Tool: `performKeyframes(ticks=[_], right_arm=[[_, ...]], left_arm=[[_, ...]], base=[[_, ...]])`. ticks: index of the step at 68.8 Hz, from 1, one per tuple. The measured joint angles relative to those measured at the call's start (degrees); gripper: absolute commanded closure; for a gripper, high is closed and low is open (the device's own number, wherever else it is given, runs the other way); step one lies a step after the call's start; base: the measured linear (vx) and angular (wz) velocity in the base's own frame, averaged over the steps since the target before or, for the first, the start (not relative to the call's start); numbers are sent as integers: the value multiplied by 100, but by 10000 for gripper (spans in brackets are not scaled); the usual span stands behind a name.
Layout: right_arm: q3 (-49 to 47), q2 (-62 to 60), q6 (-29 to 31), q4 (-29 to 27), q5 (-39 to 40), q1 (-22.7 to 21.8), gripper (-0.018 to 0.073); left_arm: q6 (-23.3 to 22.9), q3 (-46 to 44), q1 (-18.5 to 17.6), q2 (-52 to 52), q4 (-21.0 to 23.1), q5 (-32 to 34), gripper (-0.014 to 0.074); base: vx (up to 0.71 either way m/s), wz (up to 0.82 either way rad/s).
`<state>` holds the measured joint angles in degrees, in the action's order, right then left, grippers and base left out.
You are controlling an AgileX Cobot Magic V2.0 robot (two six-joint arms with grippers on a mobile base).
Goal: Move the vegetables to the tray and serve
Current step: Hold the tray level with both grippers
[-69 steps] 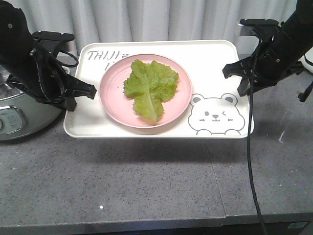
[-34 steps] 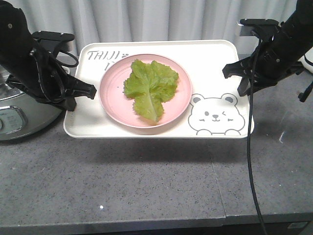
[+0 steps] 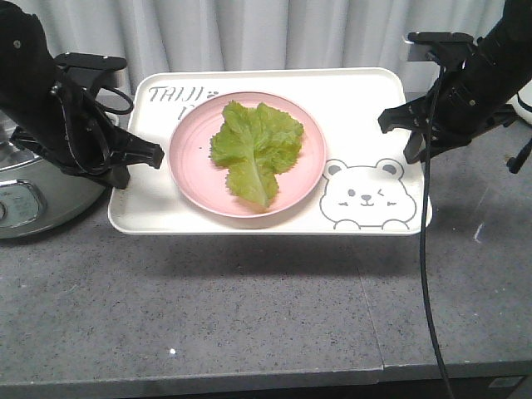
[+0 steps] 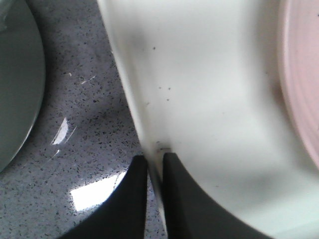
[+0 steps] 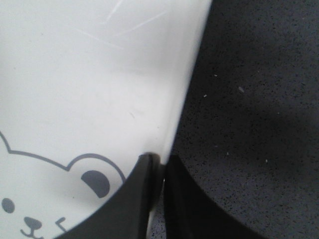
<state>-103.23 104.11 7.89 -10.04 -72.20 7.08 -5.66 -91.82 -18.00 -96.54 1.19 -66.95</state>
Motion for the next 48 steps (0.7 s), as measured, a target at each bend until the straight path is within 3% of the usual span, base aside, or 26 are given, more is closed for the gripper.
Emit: performKeyframes(ticks=[48], right_arm=[[0,0,0,-5,0,0,569]], left_arm=[[0,0,0,0,0,-1,603]], base=[[-1,-5]])
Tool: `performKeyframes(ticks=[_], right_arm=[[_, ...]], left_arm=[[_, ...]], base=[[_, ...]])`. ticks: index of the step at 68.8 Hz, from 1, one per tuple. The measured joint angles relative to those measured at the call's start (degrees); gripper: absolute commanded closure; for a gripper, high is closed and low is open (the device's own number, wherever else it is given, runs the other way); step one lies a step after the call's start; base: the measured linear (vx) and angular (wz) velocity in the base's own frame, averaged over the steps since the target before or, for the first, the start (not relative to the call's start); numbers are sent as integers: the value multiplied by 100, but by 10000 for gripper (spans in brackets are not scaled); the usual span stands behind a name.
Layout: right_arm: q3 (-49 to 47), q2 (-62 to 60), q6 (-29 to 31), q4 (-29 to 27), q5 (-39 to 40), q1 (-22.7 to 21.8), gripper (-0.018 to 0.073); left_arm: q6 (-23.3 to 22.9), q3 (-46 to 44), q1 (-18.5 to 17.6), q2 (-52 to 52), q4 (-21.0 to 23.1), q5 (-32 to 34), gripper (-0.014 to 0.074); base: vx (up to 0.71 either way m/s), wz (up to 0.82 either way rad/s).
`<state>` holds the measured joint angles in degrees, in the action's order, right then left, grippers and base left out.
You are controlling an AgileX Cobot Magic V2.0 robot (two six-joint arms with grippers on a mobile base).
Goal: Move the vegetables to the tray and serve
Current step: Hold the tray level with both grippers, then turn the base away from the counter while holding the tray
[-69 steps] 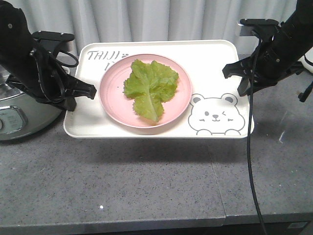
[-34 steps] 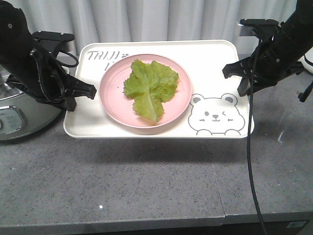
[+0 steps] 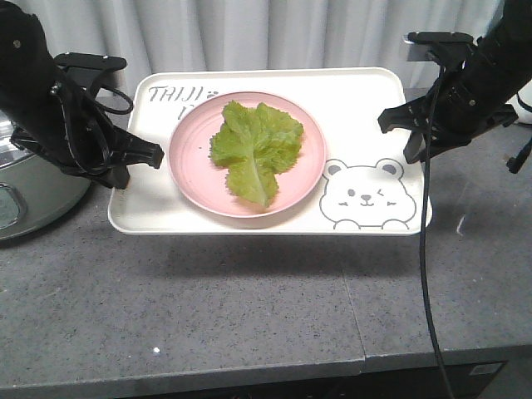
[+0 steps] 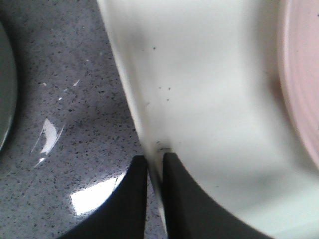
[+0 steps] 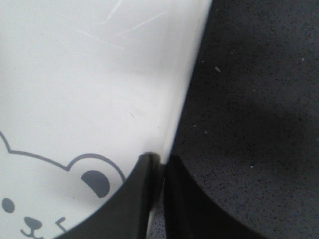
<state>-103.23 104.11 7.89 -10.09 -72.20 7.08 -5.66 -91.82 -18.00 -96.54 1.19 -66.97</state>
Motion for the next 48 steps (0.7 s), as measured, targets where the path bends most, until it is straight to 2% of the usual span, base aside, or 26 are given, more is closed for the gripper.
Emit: performKeyframes(ticks=[48], right_arm=[[0,0,0,0,0,0,569]], left_arm=[[0,0,0,0,0,-5,602]], base=[[-1,-20]])
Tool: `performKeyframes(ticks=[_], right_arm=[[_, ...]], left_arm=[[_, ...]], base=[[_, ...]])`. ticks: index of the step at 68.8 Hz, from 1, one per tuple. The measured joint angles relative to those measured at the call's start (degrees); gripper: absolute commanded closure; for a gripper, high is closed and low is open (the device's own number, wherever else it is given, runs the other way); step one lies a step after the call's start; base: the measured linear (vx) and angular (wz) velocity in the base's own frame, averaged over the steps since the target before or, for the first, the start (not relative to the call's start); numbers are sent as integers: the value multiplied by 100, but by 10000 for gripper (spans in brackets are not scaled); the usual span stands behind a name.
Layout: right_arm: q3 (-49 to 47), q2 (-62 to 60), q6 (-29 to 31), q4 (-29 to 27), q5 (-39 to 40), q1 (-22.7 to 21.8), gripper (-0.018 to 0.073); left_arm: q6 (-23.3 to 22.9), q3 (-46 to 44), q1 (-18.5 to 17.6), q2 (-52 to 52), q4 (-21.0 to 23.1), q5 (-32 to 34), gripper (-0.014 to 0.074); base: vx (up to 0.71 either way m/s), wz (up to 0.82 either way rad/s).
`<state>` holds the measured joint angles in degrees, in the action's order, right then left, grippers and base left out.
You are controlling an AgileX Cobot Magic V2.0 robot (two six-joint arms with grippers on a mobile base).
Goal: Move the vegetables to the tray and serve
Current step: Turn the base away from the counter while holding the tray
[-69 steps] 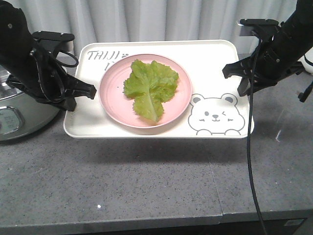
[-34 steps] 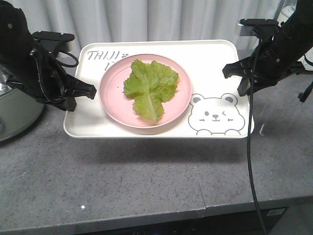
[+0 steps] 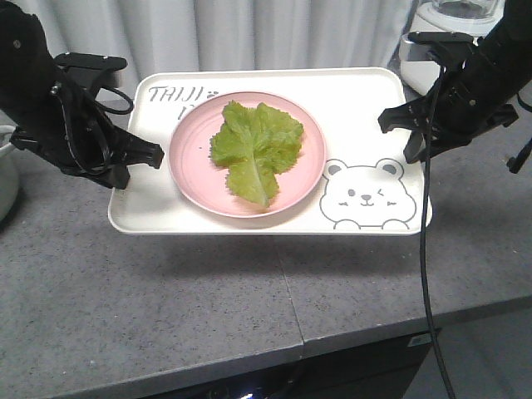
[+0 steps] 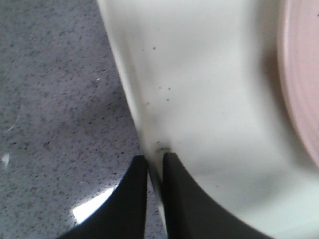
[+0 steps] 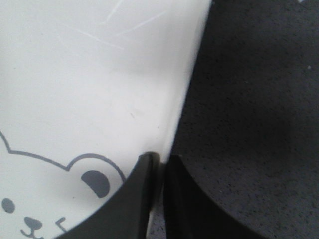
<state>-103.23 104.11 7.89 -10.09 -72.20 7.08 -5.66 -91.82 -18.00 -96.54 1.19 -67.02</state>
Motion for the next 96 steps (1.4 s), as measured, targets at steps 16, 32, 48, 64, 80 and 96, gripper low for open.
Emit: performKeyframes(ticks=[16,32,48,64,80,96], right_arm=[[0,0,0,0,0,0,569],[0,0,0,0,0,0,569],[0,0,0,0,0,0,569],[0,0,0,0,0,0,569],[0,0,0,0,0,0,569],[0,0,0,0,0,0,569]], left_arm=[[0,0,0,0,0,0,602],[0,0,0,0,0,0,602],[0,0,0,0,0,0,602],[0,0,0,0,0,0,602],[0,0,0,0,0,0,602],[0,0,0,0,0,0,602]], base=[[-1,-30],[-2,-31],[-2,-30],[-2,-28],[-2,-28],[-2,-30]])
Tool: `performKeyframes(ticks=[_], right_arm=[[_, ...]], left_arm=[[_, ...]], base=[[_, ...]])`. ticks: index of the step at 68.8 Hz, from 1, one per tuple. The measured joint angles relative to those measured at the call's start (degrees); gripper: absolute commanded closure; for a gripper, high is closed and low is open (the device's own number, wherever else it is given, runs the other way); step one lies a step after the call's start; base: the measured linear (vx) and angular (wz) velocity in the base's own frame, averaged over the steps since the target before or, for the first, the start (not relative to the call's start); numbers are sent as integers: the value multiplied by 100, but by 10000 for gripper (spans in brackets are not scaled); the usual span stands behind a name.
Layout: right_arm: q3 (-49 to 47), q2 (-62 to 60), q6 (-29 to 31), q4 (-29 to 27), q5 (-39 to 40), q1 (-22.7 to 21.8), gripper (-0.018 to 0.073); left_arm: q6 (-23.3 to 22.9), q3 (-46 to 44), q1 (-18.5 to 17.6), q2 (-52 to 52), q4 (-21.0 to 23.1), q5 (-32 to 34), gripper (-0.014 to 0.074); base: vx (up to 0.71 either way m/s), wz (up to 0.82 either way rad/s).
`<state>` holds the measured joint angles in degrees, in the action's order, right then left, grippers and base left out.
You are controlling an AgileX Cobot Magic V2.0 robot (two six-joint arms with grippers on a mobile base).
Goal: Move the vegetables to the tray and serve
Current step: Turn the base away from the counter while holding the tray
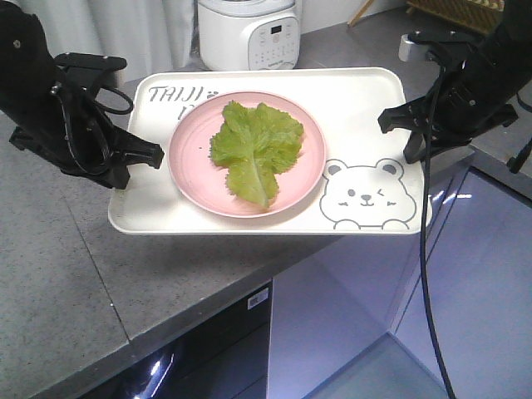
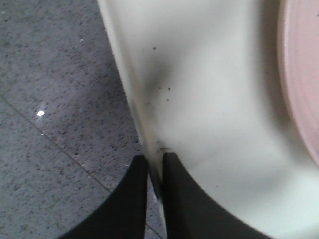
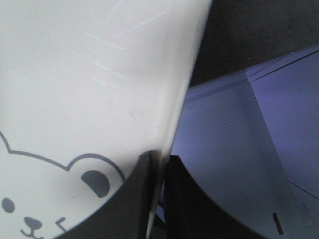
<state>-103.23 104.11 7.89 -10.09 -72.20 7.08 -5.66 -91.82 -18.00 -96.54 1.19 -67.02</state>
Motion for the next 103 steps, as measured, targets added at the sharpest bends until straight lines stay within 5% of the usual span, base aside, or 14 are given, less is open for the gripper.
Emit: performKeyframes(ticks=[103], right_arm=[[0,0,2,0,0,0,569]], left_arm=[[0,0,0,0,0,0,602]], base=[[-2,-32]])
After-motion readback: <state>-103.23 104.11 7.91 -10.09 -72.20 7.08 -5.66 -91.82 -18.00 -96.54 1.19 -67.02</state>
